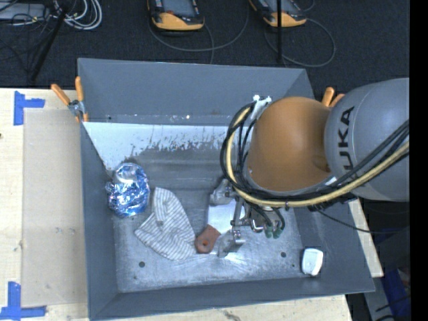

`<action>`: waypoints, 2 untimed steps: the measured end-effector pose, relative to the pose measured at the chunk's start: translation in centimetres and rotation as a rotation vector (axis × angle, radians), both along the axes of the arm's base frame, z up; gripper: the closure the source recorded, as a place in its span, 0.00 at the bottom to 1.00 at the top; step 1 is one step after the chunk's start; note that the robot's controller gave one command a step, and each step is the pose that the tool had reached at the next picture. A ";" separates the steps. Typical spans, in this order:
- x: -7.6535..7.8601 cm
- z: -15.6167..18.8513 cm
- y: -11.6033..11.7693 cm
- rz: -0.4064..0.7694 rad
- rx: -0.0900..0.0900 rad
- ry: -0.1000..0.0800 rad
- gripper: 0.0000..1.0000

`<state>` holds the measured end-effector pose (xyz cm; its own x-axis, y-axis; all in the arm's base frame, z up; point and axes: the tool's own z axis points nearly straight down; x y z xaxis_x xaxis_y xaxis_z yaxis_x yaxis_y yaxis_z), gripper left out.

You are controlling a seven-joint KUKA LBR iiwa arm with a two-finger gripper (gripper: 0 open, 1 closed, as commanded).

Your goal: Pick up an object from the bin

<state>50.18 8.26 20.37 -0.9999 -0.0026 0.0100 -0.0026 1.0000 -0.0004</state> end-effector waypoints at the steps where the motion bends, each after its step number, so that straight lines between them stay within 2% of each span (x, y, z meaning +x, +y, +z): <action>1: 0.2 0.4 0.0 -0.002 0.001 -0.008 0.00; 2: 1.8 -12.0 -3.3 0.137 -0.001 0.006 1.00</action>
Offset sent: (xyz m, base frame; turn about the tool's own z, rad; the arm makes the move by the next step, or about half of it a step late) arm 0.0164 -0.0326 -0.1337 -0.1349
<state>52.02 4.99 8.36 -0.9901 -0.1392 0.0164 -0.1393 0.9903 -0.0006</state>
